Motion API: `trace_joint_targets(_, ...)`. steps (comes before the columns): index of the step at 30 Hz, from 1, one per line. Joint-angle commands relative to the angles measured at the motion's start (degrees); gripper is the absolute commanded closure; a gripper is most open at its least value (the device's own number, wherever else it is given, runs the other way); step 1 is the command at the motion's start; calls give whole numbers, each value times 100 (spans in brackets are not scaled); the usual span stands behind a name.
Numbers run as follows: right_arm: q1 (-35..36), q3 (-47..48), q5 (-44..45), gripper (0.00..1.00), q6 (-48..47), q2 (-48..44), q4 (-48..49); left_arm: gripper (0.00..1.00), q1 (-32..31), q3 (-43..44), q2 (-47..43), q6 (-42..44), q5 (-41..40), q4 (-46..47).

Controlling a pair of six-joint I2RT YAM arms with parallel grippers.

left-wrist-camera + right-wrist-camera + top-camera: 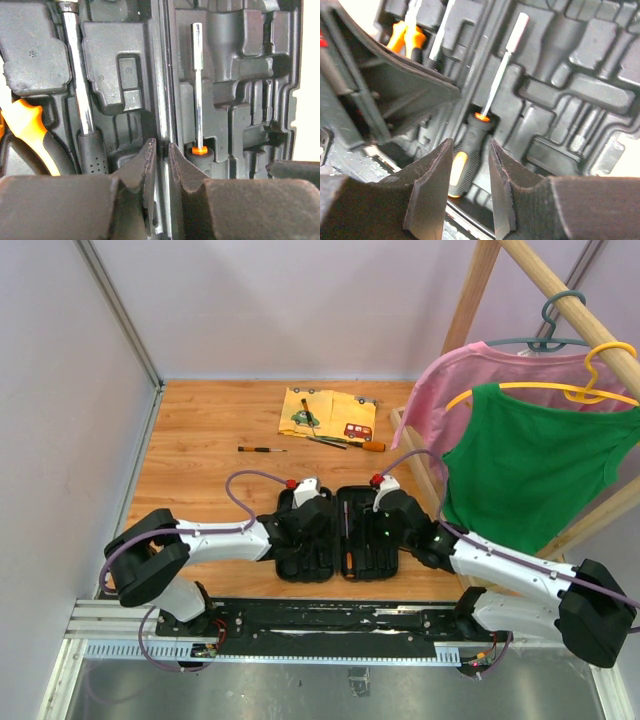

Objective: Sort the tools into containers
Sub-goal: Adjust the screwdriver in the storage box.

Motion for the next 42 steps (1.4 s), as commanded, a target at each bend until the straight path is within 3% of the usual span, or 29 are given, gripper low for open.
trace_joint_targets(1,87,-368,315,65,374,-144,-177,81,75,-128,-319,365,-238,-388)
trace_joint_targets(11,79,-277,-56,68,352,163,47,77,148,-117,-573,638,-320,-602)
trace_joint_targets(19,-112,-295,449,65,582,-144,-320,76,146,79,-648,1108,9,-394)
trace_joint_targets(30,-240,-1042,-821,68,1028,-544,808,71,138,1232,185,1599,112,-591)
trace_joint_targets(42,-185,-1448,-503,65,1730,-1083,621,69,149,2244,1099,1579,-45,-1237)
